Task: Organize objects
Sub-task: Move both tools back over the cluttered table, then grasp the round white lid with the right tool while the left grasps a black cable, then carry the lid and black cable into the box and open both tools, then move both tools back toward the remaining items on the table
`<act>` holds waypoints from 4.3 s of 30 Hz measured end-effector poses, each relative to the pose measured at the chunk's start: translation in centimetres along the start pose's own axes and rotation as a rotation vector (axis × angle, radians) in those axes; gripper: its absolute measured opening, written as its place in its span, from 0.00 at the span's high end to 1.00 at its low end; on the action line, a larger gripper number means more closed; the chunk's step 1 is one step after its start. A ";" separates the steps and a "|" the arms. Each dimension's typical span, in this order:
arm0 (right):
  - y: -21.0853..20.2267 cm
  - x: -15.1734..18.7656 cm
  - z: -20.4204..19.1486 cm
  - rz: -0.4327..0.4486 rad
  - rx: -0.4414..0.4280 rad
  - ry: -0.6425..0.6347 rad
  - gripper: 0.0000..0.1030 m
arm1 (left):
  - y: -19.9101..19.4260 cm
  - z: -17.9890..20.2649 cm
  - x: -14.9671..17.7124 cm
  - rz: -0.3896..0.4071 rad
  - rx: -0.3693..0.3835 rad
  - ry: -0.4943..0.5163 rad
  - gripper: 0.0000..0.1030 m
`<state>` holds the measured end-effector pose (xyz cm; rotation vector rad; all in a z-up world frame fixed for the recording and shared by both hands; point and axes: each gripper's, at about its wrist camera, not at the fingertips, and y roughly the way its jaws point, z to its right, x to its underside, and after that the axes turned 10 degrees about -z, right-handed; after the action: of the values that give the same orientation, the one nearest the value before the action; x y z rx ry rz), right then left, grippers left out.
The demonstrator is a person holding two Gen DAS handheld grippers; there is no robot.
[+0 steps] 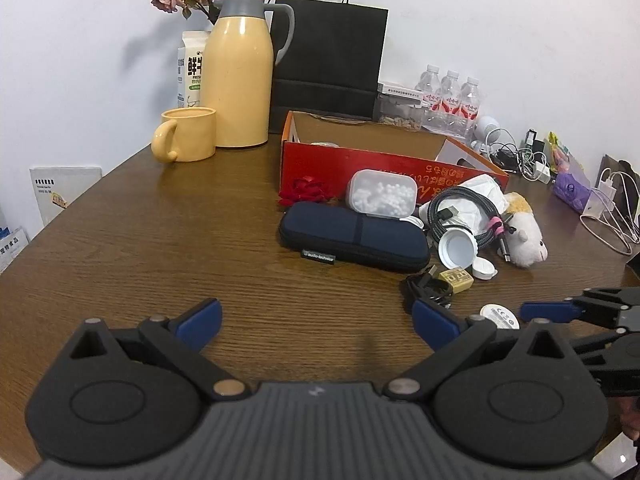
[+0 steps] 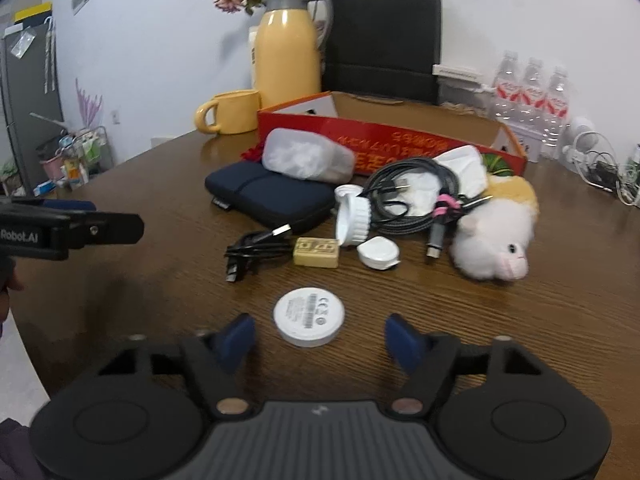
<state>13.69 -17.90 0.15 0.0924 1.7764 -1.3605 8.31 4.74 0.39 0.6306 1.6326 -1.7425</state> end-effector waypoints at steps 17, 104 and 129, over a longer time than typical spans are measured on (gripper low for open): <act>-0.5 -0.3 0.9 0.068 -0.004 0.019 0.63 | 1.3 0.8 -0.8 -0.028 0.019 -0.005 0.00; 13.6 -21.0 10.8 0.120 0.121 0.110 0.63 | 19.5 5.1 -21.5 0.051 -0.013 -0.003 0.62; 12.0 -20.8 10.4 0.139 0.143 0.118 0.00 | 16.7 5.5 -21.3 0.128 0.009 -0.039 0.00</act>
<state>38.96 -12.74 4.74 0.3736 1.7322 -1.4040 35.36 2.18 5.38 0.6863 1.5247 -1.6608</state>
